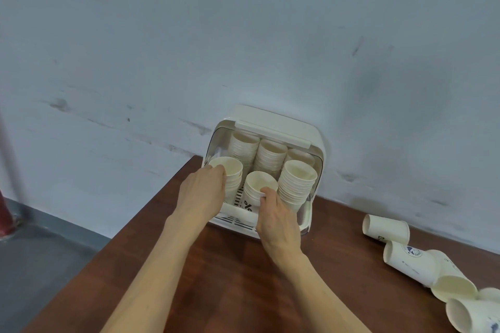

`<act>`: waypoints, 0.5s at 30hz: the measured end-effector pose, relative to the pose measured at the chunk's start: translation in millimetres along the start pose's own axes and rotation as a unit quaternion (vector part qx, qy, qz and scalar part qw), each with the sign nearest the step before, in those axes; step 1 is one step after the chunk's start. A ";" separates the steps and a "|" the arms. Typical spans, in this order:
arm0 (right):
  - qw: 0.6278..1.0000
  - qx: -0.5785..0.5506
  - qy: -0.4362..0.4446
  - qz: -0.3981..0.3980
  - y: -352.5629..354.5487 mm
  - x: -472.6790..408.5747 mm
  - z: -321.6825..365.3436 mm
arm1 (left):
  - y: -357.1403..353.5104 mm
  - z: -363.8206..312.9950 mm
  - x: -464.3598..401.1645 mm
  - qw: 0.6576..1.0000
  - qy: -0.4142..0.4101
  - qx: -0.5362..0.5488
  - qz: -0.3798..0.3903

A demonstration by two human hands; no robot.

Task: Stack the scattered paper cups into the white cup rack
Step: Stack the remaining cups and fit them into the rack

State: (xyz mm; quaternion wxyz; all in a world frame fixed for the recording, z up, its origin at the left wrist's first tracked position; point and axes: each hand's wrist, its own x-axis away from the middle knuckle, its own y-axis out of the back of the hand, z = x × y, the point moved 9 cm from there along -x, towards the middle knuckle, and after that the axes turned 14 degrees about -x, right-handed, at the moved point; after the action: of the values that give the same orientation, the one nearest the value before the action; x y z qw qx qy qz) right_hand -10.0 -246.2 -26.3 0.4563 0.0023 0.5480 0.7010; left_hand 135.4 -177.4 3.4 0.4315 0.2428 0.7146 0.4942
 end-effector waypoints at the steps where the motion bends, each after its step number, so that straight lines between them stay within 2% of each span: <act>1: 1.000 -0.005 -0.003 0.002 1.5 0.7 0.6 | -1.4 -1.5 0.7 1.000 -0.002 -0.004 0.005; 5: 0.999 -0.023 -0.020 0.025 5.6 0.7 1.4 | -2.4 -6.6 5.7 1.000 -0.002 -0.001 0.021; 10: 0.996 -0.046 -0.018 0.069 13.1 1.0 6.8 | -4.0 -10.5 26.9 0.997 0.008 0.073 -0.002; 15: 0.999 0.005 0.020 0.046 49.0 27.2 19.7 | 2.7 -17.0 57.2 0.996 0.015 0.083 -0.012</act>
State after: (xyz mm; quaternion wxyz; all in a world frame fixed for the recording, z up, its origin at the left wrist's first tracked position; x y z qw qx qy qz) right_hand -47.1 -212.8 5.8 0.4120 0.0161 0.5602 0.7184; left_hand 91.5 -140.6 -13.3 0.4051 0.2615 0.7623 0.4319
